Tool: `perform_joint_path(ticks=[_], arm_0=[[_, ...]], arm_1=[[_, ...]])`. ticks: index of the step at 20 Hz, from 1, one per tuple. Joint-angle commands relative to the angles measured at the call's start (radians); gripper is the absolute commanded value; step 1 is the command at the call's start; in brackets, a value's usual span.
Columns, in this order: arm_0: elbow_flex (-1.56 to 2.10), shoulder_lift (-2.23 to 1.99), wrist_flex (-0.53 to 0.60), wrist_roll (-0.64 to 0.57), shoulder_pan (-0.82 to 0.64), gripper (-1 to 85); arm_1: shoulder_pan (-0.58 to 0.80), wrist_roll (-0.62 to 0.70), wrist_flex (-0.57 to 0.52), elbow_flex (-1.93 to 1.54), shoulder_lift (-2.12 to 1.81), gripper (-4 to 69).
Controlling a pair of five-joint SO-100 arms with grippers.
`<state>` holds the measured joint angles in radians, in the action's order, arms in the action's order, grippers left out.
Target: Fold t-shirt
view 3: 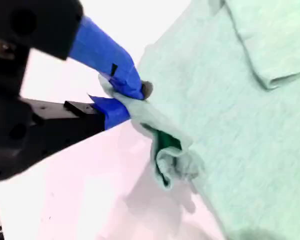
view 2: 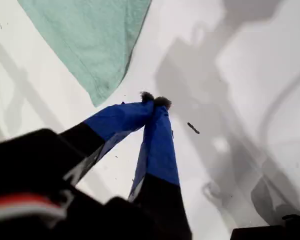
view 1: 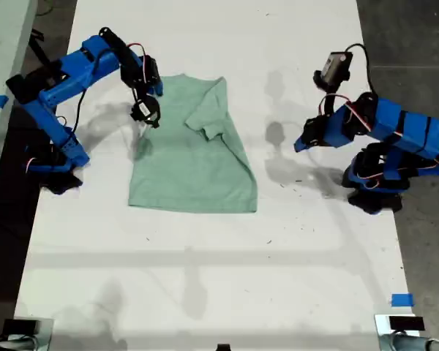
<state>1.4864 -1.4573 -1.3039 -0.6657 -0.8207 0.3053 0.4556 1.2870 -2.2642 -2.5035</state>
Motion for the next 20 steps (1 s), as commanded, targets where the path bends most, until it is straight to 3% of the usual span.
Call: perform_joint_path(ticks=[1,6,12,13,15,20], arm_0=[[-0.238,0.129,-0.002,0.054,0.114,0.0],[-0.690,0.511,-0.083,0.095,0.210,0.0],[-0.750,0.615,-0.020,0.107,0.227,0.3],[-0.750,0.618,-0.012,0.101,0.232,2.9],[-0.755,0.595,-0.011,0.063,0.252,25.2],[-0.735,0.334,-0.158,0.014,0.305,28.0]], arm_1=[[-0.021,-0.020,-0.011,-0.003,-0.043,1.1],[-0.046,-0.054,-0.003,-0.048,-0.103,1.0],[-0.061,-0.091,0.011,-0.129,-0.230,0.6],[-0.061,-0.091,0.011,-0.140,-0.242,0.6],[-0.066,-0.089,0.008,-0.149,-0.242,0.6],[-0.077,-0.067,-0.020,-0.150,-0.235,0.9]])
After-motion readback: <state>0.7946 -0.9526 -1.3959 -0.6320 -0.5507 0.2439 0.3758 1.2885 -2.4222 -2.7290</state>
